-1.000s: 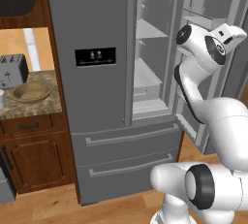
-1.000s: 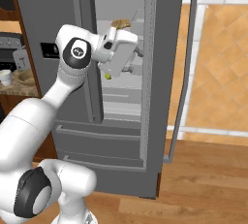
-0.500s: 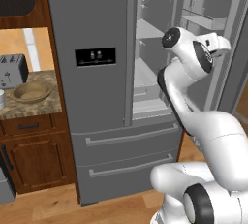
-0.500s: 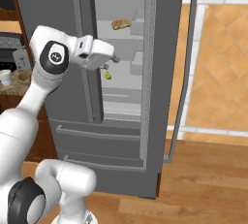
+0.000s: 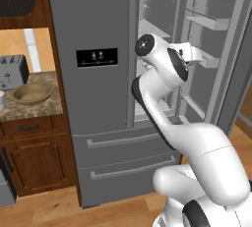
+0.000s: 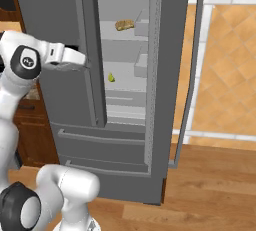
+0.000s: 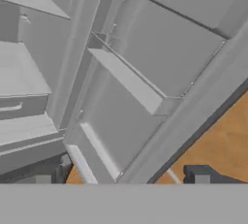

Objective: Grab a lemon wedge from the fridge and one ice cube from the ice bowl, and put them in the glass of lemonade.

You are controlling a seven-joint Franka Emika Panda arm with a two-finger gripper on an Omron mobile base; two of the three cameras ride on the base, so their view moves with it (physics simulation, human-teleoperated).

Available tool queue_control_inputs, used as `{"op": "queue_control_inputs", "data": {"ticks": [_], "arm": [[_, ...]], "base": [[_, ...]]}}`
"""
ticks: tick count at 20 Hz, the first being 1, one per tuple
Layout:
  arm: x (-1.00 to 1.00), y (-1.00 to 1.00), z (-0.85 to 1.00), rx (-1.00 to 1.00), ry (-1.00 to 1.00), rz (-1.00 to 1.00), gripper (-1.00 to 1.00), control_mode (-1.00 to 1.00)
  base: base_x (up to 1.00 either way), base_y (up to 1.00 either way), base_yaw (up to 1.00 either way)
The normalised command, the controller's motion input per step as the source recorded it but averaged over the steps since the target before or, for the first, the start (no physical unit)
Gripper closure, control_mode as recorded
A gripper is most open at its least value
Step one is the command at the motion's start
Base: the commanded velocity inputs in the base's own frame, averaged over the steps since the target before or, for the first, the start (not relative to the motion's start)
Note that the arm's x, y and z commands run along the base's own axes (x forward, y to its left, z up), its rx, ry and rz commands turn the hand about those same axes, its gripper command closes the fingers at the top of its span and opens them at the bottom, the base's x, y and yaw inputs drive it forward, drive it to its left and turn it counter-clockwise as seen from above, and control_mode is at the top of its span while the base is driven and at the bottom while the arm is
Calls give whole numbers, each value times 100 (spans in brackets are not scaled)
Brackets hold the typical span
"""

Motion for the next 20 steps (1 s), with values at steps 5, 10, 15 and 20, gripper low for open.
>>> {"op": "queue_control_inputs", "data": {"ticks": [5, 10, 15, 20], "arm": [[90, 83, -33, 18, 2, 45, -100, -100], [100, 39, -44, 30, 0, 52, -100, -100], [63, -7, -2, 16, 1, 11, -100, -100], [53, 10, 8, 3, 9, 0, -100, -100]], "base": [[0, 0, 0], [0, 0, 0], [0, 0, 0], [0, 0, 0]]}}
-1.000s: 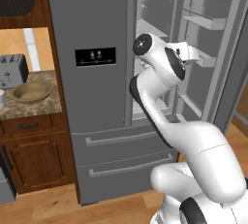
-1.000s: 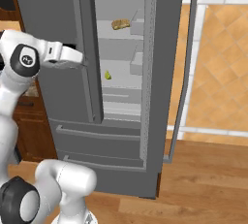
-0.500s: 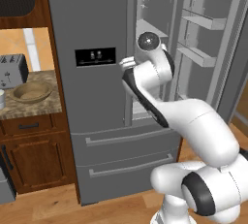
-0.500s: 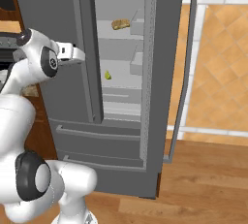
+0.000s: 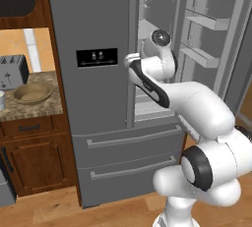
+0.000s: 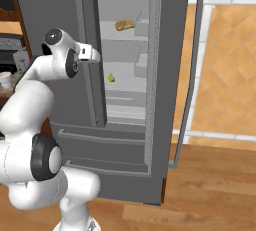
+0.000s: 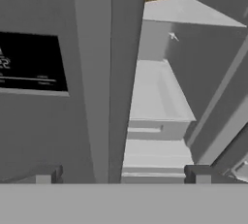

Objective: Grab a lemon wedge from the fridge and one ice cube from the ice bowl, and put them in the glass of lemonade.

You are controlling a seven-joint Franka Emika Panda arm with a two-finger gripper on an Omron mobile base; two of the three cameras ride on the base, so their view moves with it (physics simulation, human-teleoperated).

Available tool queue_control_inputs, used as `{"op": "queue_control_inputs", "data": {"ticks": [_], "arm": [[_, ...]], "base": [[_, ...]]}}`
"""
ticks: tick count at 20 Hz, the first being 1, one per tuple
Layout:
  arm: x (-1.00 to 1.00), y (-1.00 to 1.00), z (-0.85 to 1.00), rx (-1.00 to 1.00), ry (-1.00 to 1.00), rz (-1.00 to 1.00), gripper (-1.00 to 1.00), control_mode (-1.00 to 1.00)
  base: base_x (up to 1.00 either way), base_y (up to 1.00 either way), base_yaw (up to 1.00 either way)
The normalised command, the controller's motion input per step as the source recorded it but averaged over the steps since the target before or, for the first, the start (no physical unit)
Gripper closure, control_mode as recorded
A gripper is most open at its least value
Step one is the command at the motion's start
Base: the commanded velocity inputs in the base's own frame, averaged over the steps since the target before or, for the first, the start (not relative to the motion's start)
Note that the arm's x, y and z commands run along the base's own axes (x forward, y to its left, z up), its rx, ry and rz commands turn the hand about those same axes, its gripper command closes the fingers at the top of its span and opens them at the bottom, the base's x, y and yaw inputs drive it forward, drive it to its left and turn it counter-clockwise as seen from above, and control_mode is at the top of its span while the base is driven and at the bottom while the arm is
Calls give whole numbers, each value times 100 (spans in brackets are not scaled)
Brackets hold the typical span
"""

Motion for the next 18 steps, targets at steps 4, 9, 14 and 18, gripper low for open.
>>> {"op": "queue_control_inputs", "data": {"ticks": [4, 9, 14, 18], "arm": [[89, 49, -1, 8, 3, 12, -100, -100], [41, 34, 0, 0, 2, 8, -100, -100], [17, -2, 16, 0, -1, -1, -100, -100], [25, -1, 34, 0, 0, -3, -100, -100]], "base": [[0, 0, 0], [0, 0, 0], [0, 0, 0], [0, 0, 0]]}}
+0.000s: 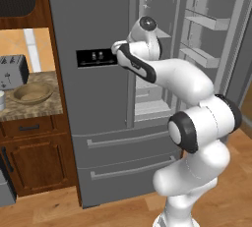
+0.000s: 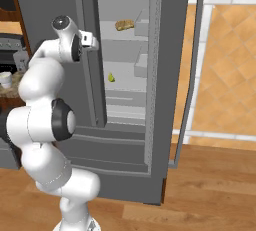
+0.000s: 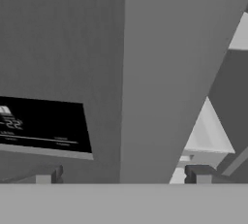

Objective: Grab a lemon wedge from the fridge and one ice cube from the ice bowl, and put them in the glass of lemonade.

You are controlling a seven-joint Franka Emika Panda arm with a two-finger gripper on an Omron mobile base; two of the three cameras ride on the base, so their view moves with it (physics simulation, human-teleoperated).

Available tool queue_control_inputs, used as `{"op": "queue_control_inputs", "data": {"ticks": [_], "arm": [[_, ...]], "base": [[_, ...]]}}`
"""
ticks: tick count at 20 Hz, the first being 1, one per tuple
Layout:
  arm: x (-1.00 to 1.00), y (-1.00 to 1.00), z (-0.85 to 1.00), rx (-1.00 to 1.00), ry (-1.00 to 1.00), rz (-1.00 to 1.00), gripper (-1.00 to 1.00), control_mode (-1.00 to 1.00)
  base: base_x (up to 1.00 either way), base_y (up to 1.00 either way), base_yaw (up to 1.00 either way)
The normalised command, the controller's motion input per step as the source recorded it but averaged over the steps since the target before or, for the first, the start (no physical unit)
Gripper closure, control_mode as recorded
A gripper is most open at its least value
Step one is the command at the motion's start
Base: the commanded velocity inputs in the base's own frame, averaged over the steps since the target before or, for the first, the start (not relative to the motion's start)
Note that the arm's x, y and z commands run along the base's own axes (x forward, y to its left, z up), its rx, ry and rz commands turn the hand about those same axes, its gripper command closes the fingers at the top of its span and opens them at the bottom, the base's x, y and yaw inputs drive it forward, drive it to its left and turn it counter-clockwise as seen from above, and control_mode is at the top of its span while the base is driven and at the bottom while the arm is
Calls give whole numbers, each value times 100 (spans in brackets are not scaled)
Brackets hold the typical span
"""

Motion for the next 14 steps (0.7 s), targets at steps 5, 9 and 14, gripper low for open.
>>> {"op": "queue_control_inputs", "data": {"ticks": [5, 9, 14], "arm": [[39, 0, 7, 0, 2, -5, -100, -100], [44, 0, 0, 0, 10, -6, -100, -100], [6, 1, -9, 0, 0, -2, -100, -100]], "base": [[0, 0, 0], [0, 0, 0], [0, 0, 0]]}}
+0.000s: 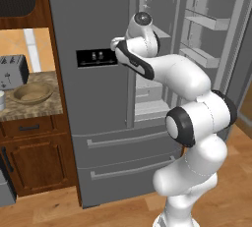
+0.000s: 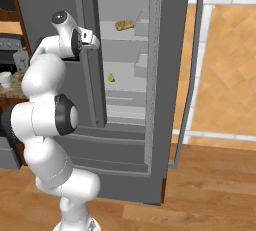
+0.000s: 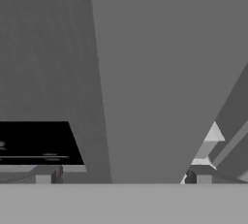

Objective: Grab a lemon wedge from the fridge and one ice cube from the ice bowl, and put them in the glass of lemonade.

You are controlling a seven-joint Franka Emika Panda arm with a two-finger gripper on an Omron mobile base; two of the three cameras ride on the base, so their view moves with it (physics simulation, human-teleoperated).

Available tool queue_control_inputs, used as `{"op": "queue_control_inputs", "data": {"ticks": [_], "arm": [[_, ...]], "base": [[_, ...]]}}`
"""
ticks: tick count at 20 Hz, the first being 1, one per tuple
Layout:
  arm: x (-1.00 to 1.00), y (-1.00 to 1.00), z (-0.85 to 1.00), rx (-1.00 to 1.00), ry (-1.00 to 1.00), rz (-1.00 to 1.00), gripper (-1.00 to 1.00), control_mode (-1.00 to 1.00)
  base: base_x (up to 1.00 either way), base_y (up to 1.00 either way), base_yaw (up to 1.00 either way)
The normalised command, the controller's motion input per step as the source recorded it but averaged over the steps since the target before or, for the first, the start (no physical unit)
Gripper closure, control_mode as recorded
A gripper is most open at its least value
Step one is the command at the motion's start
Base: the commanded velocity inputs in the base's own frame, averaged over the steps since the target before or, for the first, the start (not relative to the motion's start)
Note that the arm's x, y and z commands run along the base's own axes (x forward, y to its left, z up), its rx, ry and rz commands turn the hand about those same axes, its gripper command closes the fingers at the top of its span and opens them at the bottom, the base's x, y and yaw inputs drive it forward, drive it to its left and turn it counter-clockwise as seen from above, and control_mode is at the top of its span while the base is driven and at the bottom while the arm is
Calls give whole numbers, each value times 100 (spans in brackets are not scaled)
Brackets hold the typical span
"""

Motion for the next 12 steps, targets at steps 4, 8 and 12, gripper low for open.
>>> {"op": "queue_control_inputs", "data": {"ticks": [4, 8, 12], "arm": [[6, 4, -25, 0, -8, 0, -100, -100], [18, 0, -8, 0, -1, 0, -100, -100], [13, 0, 0, 0, 0, 0, 100, -100]], "base": [[0, 0, 0], [0, 0, 0], [0, 0, 0]]}}
